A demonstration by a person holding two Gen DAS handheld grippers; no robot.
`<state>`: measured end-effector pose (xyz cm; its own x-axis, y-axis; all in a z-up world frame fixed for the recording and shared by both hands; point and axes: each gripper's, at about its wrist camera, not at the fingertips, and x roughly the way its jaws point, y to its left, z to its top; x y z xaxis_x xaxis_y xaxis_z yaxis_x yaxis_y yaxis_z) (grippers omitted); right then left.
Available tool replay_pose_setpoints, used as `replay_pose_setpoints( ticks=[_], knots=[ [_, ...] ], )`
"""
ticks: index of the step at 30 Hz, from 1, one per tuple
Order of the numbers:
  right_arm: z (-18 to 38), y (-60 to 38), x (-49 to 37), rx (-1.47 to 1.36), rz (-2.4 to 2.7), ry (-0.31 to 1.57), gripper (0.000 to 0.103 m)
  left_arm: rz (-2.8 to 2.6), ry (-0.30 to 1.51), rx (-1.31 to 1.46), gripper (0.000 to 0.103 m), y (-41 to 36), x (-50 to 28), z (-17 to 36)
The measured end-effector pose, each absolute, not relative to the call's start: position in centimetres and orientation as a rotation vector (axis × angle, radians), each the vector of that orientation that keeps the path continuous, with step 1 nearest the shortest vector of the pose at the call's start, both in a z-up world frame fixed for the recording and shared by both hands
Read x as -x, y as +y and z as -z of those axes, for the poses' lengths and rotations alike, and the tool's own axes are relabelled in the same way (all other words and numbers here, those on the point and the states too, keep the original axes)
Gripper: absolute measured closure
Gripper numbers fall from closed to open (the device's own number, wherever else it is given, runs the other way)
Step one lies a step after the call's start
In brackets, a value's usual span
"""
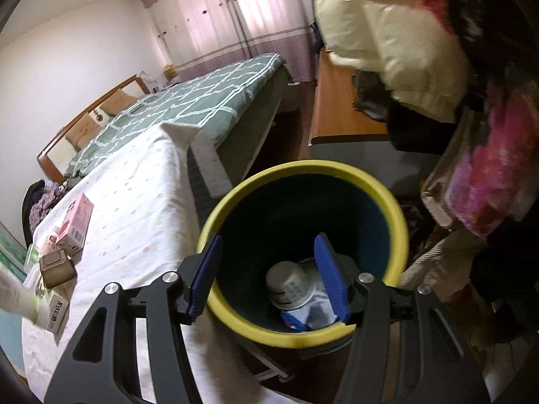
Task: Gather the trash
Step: 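Lift the green can, carry it over the bin, open the left gripper, then move the right gripper back over the table toward the white foam mesh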
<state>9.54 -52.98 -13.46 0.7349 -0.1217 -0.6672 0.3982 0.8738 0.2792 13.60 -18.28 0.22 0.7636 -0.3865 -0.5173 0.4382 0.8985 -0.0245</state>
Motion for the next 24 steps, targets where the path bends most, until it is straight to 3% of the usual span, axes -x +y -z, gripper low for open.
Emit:
replay_pose_setpoints(
  ticks=[16,24],
  knots=[
    [14.9,-60.0,-5.3,-0.507,0.389,0.668,0.048,0.713,0.611,-0.19,0.051,-37.1,-17.9,3.3],
    [15.7,-61.3,-4.8,-0.528,0.414,0.679,0.048,0.759,0.691,-0.215,0.051,-42.2,-19.7,6.7]
  ],
)
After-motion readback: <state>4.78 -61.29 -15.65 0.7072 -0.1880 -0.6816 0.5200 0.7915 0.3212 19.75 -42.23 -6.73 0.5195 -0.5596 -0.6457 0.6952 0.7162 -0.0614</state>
